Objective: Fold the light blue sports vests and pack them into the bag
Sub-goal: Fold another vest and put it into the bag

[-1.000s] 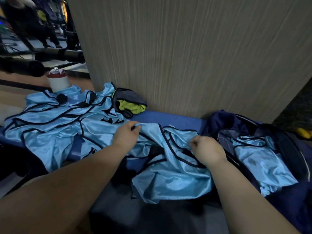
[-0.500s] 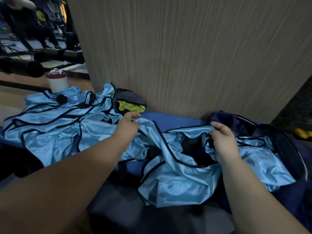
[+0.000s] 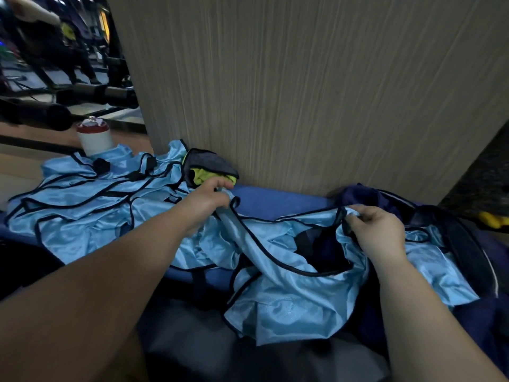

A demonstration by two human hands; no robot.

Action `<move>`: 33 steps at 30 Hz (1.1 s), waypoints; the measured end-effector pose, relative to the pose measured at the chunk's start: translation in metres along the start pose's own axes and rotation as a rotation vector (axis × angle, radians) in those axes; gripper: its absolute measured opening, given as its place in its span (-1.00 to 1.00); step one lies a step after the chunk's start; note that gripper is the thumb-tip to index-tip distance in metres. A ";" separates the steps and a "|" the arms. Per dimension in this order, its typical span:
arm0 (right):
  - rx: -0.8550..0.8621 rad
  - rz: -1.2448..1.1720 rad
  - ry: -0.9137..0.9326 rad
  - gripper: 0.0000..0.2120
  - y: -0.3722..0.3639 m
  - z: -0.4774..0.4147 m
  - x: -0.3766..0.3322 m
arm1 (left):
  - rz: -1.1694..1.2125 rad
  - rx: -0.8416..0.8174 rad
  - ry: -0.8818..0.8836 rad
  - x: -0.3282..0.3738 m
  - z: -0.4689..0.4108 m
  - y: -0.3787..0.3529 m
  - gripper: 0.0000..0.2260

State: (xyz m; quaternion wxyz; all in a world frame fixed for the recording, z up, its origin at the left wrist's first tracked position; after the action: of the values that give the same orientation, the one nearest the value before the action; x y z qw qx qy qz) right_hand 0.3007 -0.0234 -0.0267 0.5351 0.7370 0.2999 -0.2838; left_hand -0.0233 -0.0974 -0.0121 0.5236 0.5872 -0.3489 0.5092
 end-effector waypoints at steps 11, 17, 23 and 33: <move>0.017 -0.038 0.186 -0.82 -0.002 0.010 -0.008 | -0.251 0.234 -0.073 -0.011 0.006 0.036 -0.72; -0.111 -0.039 0.253 -0.84 -0.012 0.029 -0.025 | -0.257 0.203 -0.071 -0.002 0.016 0.025 -0.72; -0.106 -0.063 0.413 -0.89 -0.008 0.036 -0.045 | -0.316 0.064 -0.177 0.026 0.026 0.005 -0.97; -0.117 -0.171 0.274 -0.86 -0.012 0.044 -0.044 | -0.498 0.112 -0.275 0.050 0.026 -0.009 -0.94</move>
State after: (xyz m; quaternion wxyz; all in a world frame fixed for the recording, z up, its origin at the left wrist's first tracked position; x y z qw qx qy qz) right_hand 0.2587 -0.0687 -0.0135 0.5050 0.7082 0.4478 -0.2071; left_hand 0.0033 -0.1148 0.0351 0.5470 0.7464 -0.2330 0.2990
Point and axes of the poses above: each hand's wrist, its own z-axis away from the middle knuckle, its own y-axis out of the back of the hand, x = y × z, the point moved 5 cm from there along -z, towards the middle knuckle
